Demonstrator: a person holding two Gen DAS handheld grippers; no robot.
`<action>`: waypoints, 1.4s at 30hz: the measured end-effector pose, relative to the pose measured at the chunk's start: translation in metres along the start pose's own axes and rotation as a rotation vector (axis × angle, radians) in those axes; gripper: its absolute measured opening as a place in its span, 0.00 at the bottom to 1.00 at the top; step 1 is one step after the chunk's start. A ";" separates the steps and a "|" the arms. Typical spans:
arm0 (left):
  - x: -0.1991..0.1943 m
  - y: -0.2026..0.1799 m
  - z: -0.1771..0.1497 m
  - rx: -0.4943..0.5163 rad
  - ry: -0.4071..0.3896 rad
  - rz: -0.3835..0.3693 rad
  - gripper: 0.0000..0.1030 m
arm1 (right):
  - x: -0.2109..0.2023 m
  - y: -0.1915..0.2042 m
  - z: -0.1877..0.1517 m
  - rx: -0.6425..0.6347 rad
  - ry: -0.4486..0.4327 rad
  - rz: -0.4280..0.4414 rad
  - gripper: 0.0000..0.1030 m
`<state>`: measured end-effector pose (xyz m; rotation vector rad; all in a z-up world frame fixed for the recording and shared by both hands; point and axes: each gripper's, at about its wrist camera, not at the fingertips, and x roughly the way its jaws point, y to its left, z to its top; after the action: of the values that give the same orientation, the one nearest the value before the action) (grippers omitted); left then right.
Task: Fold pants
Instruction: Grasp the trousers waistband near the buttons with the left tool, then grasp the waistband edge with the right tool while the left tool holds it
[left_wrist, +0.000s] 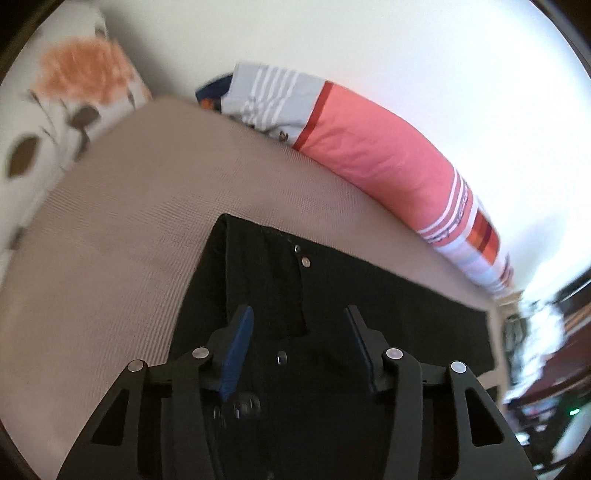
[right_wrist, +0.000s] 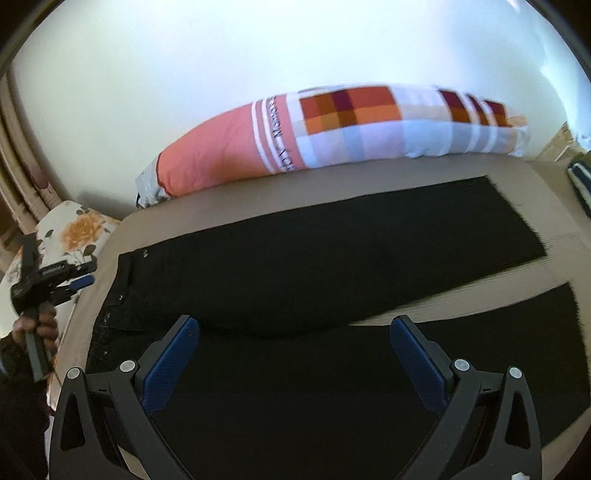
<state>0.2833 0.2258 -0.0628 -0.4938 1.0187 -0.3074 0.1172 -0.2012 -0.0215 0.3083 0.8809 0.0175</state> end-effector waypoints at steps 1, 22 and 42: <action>0.006 0.009 0.006 -0.026 0.011 -0.022 0.49 | 0.006 0.002 0.001 0.002 0.013 0.008 1.00; 0.085 0.059 0.060 -0.074 0.176 -0.272 0.20 | 0.096 0.031 0.026 -0.004 0.123 -0.009 1.00; 0.049 -0.006 0.055 0.101 -0.005 -0.334 0.09 | 0.179 0.035 0.117 -0.459 0.261 0.130 1.00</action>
<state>0.3555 0.2113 -0.0713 -0.5727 0.9092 -0.6519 0.3242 -0.1725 -0.0773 -0.0702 1.0844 0.3828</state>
